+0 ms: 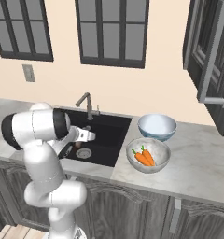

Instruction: Pick the carrots from the cabinet and place them in one bowl. Pick the potato from the sink and place it in the other bowl.

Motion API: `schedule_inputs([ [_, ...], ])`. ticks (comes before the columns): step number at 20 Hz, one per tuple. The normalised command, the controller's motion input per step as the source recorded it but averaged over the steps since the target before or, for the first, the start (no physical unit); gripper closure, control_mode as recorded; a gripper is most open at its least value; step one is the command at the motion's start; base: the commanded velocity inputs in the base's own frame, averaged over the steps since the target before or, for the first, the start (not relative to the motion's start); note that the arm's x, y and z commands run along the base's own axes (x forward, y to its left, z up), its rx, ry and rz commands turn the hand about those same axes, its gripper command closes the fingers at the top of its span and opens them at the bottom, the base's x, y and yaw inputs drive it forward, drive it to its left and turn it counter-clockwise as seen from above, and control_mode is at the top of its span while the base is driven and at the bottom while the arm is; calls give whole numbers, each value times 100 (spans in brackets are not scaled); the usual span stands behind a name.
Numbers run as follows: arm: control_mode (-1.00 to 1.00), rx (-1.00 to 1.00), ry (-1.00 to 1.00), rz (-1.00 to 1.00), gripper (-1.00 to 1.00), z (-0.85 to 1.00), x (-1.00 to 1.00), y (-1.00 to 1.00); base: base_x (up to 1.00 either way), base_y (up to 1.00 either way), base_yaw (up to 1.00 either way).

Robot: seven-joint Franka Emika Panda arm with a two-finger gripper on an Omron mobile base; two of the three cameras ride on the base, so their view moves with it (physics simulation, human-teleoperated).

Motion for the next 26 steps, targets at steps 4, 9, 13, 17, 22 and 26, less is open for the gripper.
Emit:
schedule_inputs([
  [4,-100,0,-9,0,100,47,-44,-56,0,0,0],
  [9,-100,5,-7,0,100,71,-30,-53,0,0,0],
  [13,-100,18,0,0,100,84,-16,-55,0,0,0],
  [17,-100,24,0,0,100,78,-1,-58,0,0,0],
  [22,-100,18,4,0,100,44,0,-61,0,0,0],
  [26,-100,4,5,0,100,9,0,-48,0,0,0],
])
